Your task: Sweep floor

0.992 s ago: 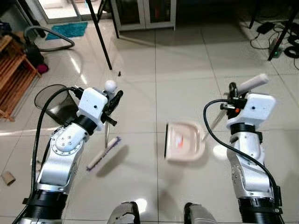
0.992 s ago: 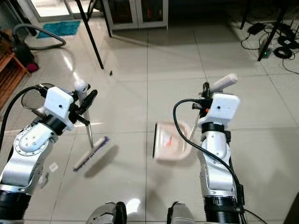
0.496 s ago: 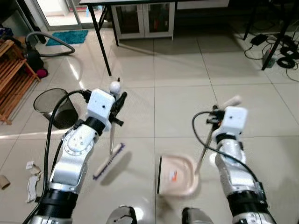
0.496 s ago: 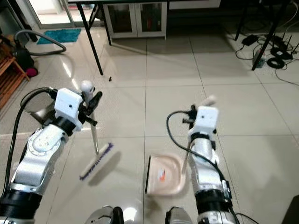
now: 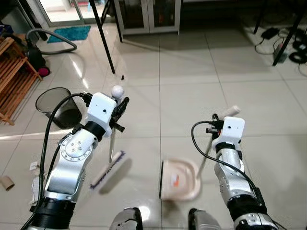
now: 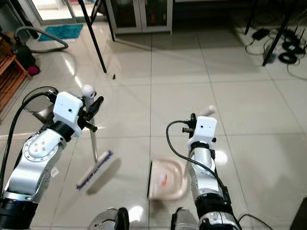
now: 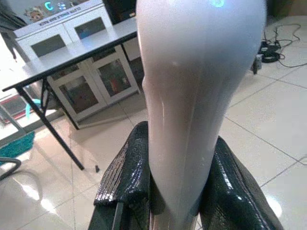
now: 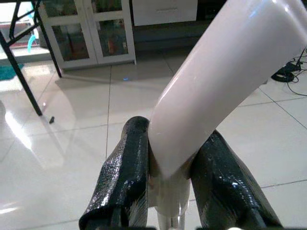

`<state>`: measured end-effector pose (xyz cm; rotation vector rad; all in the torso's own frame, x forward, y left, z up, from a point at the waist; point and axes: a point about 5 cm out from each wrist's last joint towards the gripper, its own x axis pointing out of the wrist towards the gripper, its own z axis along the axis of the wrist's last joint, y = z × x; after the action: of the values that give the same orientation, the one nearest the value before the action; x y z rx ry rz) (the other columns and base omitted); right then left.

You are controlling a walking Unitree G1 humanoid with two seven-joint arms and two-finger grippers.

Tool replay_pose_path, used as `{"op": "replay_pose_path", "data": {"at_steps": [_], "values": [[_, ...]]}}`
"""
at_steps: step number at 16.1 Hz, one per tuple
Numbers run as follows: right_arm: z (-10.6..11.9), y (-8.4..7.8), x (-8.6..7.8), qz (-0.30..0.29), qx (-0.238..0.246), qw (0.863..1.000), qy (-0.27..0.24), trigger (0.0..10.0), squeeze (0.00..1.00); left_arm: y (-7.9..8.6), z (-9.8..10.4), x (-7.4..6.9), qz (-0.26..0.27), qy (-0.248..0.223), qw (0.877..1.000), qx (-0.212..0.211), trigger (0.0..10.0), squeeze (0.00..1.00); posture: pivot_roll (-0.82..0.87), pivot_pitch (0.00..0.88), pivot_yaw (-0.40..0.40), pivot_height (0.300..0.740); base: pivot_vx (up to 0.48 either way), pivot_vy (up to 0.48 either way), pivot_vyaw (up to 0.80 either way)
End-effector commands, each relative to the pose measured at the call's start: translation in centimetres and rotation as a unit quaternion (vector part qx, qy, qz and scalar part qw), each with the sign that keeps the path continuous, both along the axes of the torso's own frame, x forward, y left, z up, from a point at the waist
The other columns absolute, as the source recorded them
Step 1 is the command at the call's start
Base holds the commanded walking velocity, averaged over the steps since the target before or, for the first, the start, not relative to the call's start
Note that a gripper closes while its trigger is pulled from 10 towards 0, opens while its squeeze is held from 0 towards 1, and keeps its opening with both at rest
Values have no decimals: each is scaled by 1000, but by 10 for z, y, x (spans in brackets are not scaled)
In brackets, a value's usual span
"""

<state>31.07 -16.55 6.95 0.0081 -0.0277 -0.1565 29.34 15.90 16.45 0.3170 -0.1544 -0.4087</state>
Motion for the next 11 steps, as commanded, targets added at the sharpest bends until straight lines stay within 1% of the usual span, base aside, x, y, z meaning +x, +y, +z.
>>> {"op": "replay_pose_path", "data": {"at_steps": [1, 5, 7, 9, 11], "values": [[6, 1, 3, -3, 13, 1000, -23, 10000, 0, 2, 6, -4, -5, -10, 1000, 10, 10000, 0, 67, 248, 127, 740, 0, 0, 0], [6, 2, 4, 4, 3, 999, -39, 10000, 0, 4, 9, -6, -7, -8, 1000, 13, 10000, 0, 86, 263, 128, 740, 0, 0, 0], [2, 2, 3, 5, -4, 999, -36, 10000, 0, 5, 10, -7, -9, -9, 1000, 17, 10000, 0, 102, 272, 127, 740, 0, 0, 0], [-3, 3, 4, 5, -6, 1000, -23, 10000, 0, 9, 12, -8, -7, -7, 1000, 20, 10000, 0, 117, 276, 126, 740, 0, 0, 0], [-4, 5, 5, 5, -10, 1000, -20, 10000, 0, 10, 12, -9, -5, -6, 1000, 23, 10000, 0, 120, 274, 126, 740, 0, 0, 0]]}}
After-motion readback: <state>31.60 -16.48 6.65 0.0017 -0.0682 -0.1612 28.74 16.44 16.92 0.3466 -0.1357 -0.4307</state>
